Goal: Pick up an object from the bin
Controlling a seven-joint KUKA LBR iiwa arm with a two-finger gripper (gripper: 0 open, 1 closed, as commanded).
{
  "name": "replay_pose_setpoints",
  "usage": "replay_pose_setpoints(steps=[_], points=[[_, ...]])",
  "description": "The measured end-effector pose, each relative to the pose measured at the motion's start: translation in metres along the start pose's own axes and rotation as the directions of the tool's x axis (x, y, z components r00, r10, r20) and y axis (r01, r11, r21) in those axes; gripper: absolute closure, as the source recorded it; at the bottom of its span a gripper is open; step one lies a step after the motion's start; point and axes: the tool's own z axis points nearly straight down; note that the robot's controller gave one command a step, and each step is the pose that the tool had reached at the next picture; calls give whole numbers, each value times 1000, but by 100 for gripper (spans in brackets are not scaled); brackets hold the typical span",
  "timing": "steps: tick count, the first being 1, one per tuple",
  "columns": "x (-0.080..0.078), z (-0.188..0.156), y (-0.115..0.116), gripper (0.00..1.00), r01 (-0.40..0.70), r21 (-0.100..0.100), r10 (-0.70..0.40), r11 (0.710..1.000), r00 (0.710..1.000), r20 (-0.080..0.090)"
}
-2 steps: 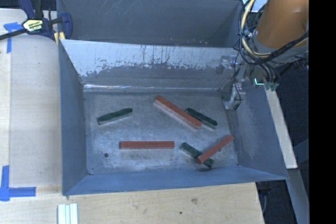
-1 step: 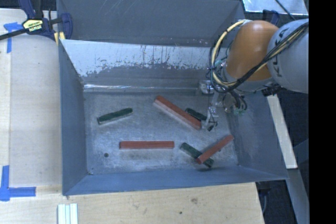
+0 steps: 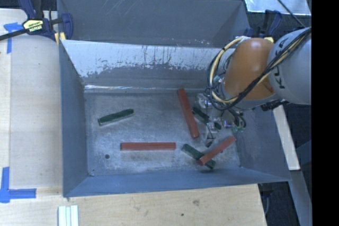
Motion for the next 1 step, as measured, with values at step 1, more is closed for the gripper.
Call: replay_pose_setpoints(steps=[1], points=[[-29, -1, -28, 0, -16, 2, 16, 1000, 1000, 6]])
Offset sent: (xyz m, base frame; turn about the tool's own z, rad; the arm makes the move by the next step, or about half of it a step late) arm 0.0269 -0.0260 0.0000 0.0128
